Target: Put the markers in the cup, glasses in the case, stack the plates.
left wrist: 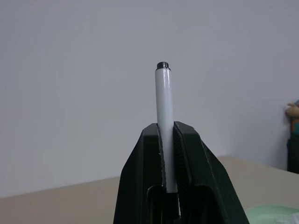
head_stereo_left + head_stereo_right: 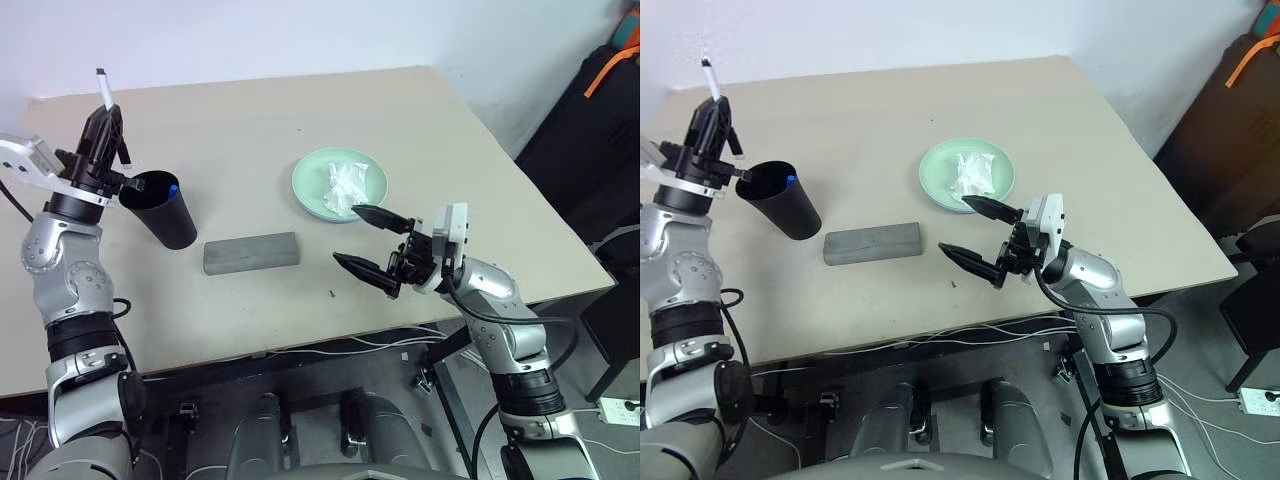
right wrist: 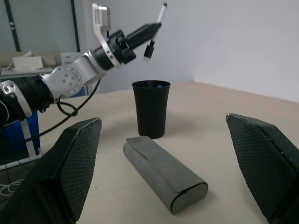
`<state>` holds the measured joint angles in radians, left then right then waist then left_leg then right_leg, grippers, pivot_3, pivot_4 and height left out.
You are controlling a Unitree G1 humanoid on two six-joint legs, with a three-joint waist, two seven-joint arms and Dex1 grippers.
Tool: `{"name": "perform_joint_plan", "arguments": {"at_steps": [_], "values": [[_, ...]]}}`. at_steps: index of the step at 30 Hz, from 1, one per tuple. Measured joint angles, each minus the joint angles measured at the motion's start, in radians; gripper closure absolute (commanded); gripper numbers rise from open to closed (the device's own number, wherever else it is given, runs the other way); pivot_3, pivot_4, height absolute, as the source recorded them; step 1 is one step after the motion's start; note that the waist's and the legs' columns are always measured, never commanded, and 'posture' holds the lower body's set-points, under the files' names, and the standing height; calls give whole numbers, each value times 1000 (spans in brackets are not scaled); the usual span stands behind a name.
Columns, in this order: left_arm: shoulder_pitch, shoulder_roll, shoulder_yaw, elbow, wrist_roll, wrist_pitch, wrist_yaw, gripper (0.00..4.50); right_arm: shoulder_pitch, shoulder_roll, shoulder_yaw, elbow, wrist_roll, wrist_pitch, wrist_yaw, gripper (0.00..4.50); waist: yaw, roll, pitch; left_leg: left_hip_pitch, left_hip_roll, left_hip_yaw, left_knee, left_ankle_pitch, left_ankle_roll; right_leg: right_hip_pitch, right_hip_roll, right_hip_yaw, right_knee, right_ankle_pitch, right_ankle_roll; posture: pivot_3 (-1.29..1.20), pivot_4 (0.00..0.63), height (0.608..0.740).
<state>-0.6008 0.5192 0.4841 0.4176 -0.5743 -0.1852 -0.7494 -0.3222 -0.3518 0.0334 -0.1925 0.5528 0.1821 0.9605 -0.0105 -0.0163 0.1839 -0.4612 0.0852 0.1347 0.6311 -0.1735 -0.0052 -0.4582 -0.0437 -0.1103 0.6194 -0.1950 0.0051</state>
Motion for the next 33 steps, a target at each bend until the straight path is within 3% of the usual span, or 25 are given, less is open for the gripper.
{"name": "perform_joint_plan", "arguments": {"at_steps": [33], "values": [[28,-22,0,84,32,-87,33,4489,-5,-14,-2,0,11,2,-18,0,1,0,0,0,0,0,1,0,0,0,0,0,0,0,0,0,150,740]]}}
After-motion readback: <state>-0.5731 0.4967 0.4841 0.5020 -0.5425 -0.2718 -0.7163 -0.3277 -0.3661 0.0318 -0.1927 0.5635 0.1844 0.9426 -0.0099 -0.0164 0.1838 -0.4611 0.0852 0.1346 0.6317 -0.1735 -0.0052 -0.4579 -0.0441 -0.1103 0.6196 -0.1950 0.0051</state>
